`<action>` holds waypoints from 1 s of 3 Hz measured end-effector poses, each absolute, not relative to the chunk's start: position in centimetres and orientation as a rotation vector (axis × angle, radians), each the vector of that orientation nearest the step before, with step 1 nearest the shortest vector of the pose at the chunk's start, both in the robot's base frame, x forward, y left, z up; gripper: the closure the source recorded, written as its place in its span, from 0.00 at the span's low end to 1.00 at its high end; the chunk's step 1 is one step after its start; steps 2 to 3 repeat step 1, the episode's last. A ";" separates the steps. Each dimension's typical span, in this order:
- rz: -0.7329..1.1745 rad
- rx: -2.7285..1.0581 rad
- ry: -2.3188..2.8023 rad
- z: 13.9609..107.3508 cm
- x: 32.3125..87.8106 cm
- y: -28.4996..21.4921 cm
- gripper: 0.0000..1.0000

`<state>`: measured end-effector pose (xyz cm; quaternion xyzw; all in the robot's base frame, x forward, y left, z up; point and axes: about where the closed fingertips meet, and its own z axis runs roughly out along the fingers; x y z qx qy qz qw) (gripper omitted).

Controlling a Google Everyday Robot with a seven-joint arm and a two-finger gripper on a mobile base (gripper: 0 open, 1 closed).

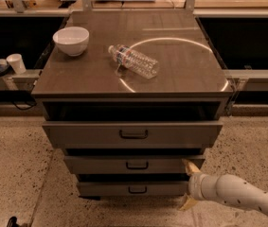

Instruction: Close middle drawer

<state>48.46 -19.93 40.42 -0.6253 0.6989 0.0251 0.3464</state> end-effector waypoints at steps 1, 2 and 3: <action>0.065 -1.622 1.813 40.4 48.5 -19.9 0.00; 0.065 -1.622 1.813 40.4 48.5 -19.9 0.00; 0.065 -1.622 1.813 40.4 48.5 -19.9 0.00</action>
Offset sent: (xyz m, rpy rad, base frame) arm 0.0000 0.0000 0.0000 0.0000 0.0000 0.0000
